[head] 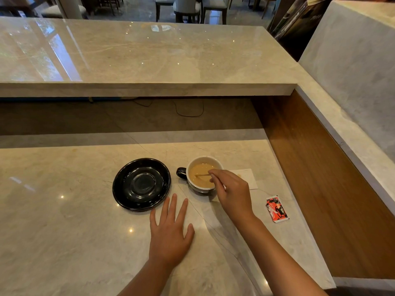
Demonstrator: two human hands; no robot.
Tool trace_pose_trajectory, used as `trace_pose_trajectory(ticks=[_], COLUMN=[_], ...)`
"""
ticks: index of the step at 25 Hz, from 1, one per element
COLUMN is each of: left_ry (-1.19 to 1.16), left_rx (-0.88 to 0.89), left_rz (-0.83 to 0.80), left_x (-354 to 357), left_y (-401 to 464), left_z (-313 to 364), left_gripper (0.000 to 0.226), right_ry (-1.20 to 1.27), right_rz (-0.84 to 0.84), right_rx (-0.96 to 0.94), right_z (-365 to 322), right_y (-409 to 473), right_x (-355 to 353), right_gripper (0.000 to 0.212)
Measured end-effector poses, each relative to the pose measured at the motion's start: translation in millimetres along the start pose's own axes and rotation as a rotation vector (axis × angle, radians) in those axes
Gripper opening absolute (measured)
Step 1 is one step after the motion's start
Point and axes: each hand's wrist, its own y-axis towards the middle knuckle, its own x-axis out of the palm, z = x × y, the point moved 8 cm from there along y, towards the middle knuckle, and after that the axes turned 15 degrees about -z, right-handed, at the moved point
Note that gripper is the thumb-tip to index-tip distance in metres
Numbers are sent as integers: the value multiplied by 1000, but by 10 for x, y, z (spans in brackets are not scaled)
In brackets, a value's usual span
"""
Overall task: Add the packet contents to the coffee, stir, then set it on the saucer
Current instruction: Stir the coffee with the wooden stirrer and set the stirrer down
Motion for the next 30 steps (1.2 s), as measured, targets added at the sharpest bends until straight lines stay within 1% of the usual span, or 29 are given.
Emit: trace_pose_trajectory(ticks=[1,4,7,9,11,16,21,23,28,30], left_ry=[0,2,-1,0,0,7,11,4,1,-1], left_rx=[0,4,10,11,15,12,13,17,33,38], left_rz=[0,-1,3,1,5,2,1,7,17,19], left_x=[-5,6,0,2,-8,-4,-9,-19,-31,-35], left_y=[1,8,7,4,-5,6,-2,-5,-19,-19], left_z=[2,3,-1,-2,4,8,6,10,14,21], left_gripper=[64,64,64,64,64,64,64,63,63,63], right_ry=[-30,-97,-173,-217,-223,-99,69,122,156,227], right_rz=[1,25,32,17,-14,-13,-12,17,94,121], right_rx=[-22,-23,-34,-50,-46,5,106,129,156,209], right_z=[0,107,216,251,269,222,266,293,370,452], right_y=[38,126,103,23,-57,-138,-149,-177,-302,-378], right_x=[1,-79,-207,-260,-268,-244,-206,-267,-528,-626], right_gripper=[25,20,20,14,17,16,17,13,15,16])
